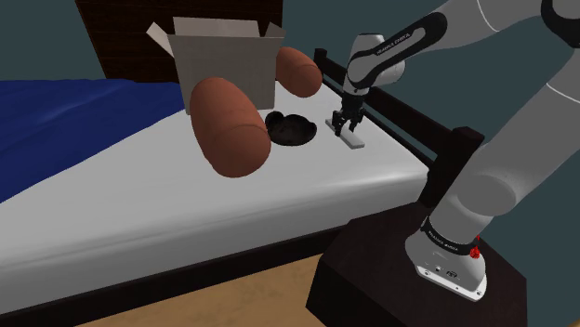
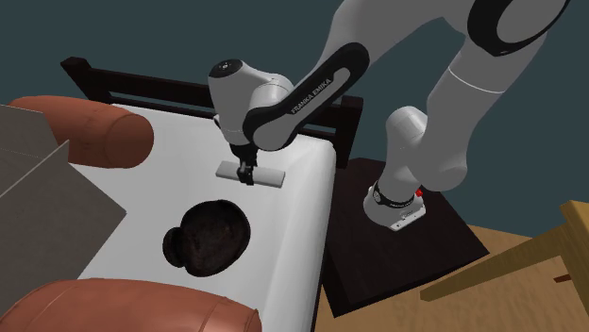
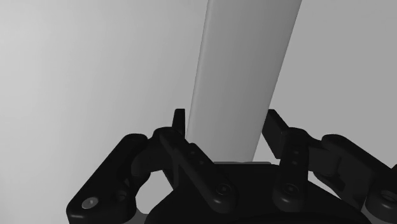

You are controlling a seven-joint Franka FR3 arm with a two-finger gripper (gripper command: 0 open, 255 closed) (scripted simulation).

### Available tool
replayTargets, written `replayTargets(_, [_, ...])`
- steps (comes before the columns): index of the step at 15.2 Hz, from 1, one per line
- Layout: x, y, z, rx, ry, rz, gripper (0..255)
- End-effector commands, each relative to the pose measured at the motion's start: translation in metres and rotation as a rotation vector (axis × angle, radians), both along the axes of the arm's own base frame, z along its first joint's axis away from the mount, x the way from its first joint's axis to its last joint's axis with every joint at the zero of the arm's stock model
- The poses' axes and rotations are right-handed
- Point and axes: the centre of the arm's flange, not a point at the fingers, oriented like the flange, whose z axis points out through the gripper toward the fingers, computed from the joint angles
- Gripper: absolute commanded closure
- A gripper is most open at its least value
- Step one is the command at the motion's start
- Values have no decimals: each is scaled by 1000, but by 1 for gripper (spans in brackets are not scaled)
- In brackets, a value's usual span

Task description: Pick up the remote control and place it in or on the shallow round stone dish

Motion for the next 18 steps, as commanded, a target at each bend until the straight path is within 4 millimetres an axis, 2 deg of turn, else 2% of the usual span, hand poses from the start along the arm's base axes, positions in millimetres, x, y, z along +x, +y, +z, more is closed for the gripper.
replayTargets(1, [1,0,11,0,0,0,255])
replayTargets(18, [1,0,100,0,0,0,255])
